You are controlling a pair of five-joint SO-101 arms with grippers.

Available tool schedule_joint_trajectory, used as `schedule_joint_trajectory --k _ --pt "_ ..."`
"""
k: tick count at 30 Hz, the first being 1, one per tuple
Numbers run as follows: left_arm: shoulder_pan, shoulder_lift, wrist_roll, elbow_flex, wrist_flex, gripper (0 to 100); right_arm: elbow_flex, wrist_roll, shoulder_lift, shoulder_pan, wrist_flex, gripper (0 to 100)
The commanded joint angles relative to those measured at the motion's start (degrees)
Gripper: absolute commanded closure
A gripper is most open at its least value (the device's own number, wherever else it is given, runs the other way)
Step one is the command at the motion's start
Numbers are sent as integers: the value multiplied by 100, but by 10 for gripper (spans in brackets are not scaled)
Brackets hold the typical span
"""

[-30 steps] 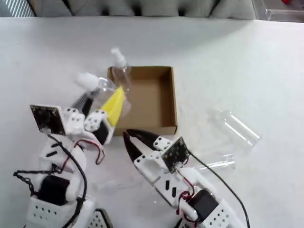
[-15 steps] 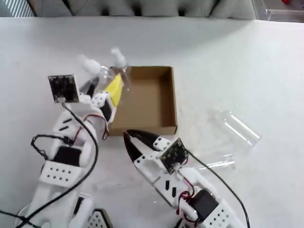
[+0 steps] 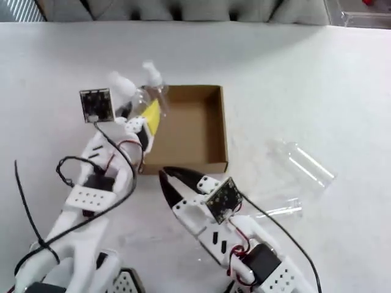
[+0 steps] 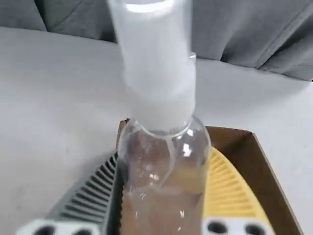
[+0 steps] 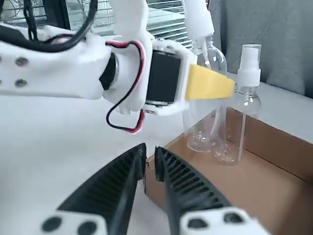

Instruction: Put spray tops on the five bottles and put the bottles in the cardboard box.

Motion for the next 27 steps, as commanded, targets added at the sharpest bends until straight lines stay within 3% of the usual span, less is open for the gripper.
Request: schedule_joint_trajectory --k 1,11,27 --pt "40 321 -35 -88 -501 980 44 62 -57 13 48 983" --pt "22 1156 -44 -149 -1152 980 44 62 -57 13 48 983" --pt "92 1631 -44 -527 -1169 980 44 62 -48 13 48 983"
